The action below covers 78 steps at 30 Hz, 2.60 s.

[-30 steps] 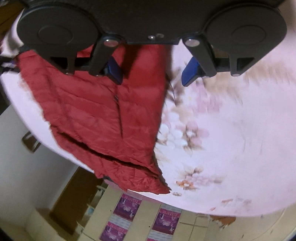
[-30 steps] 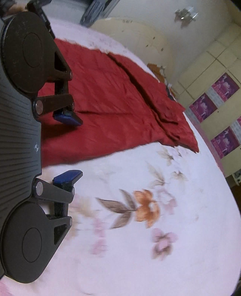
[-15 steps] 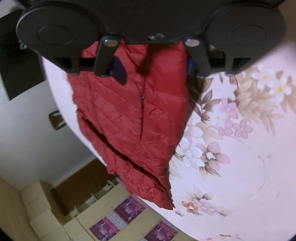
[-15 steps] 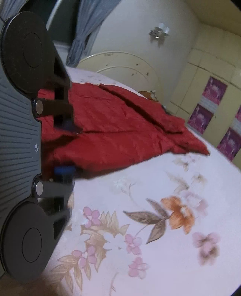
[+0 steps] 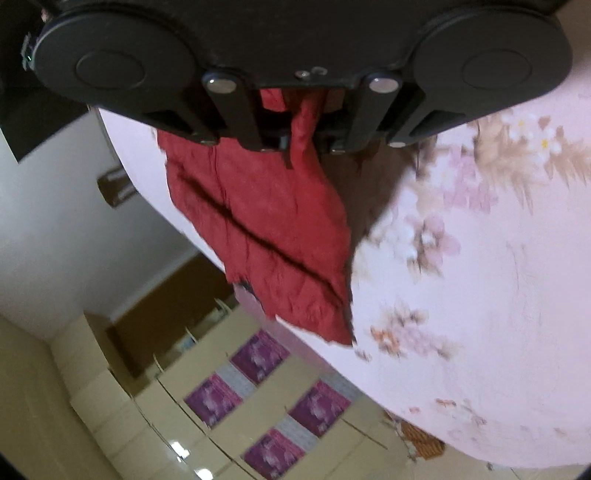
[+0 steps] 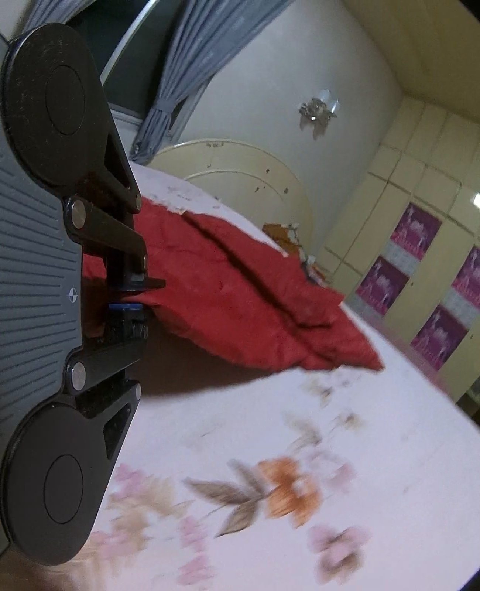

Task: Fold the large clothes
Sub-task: 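Grasp the jacket hem with both tools and lift it toward the collar, then lay the hem over the collar and open both tools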

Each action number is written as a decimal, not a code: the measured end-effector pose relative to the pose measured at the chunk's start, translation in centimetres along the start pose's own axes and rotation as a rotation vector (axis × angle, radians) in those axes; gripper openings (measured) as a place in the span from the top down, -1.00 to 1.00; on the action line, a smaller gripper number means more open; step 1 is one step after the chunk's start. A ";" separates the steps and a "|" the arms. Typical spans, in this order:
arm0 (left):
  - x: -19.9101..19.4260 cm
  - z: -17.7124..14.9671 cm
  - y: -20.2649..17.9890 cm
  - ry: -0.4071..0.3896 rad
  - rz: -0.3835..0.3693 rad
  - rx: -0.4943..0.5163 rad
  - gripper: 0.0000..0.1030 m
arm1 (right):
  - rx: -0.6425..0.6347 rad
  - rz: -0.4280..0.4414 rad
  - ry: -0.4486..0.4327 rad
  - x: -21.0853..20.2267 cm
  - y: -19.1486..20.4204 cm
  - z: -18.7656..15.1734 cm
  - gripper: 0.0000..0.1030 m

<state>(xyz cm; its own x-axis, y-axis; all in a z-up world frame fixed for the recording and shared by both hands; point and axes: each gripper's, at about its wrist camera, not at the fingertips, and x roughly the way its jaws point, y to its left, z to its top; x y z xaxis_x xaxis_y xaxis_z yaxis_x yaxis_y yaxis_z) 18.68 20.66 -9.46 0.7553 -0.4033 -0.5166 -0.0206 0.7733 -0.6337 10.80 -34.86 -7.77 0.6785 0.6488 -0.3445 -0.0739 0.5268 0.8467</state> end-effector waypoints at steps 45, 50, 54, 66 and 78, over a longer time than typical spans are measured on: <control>30.3 25.4 2.2 -0.103 -0.039 -0.187 -0.78 | 0.095 -0.161 -0.143 27.8 -3.2 29.6 -0.73; 31.7 25.9 2.7 0.025 0.035 -0.045 -0.64 | -0.044 -0.267 -0.069 29.5 -2.9 29.3 -0.46; 33.9 25.8 2.3 0.153 0.085 0.090 -0.42 | -0.120 -0.364 -0.016 32.2 -3.0 28.8 -0.46; 31.9 26.4 -2.7 -0.021 0.077 0.380 0.85 | -0.428 -0.381 -0.113 32.7 1.2 28.0 0.94; 37.6 24.8 -0.3 0.079 0.257 0.409 0.85 | -0.443 -0.576 0.000 39.2 -3.4 25.7 0.94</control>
<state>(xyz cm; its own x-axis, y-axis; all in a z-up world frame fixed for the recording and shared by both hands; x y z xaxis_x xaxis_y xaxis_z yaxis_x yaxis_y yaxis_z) 63.30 17.37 -14.42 0.7071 -0.1979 -0.6789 0.0710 0.9751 -0.2103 56.44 -25.31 -13.77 0.6989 0.2018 -0.6861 0.0055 0.9578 0.2873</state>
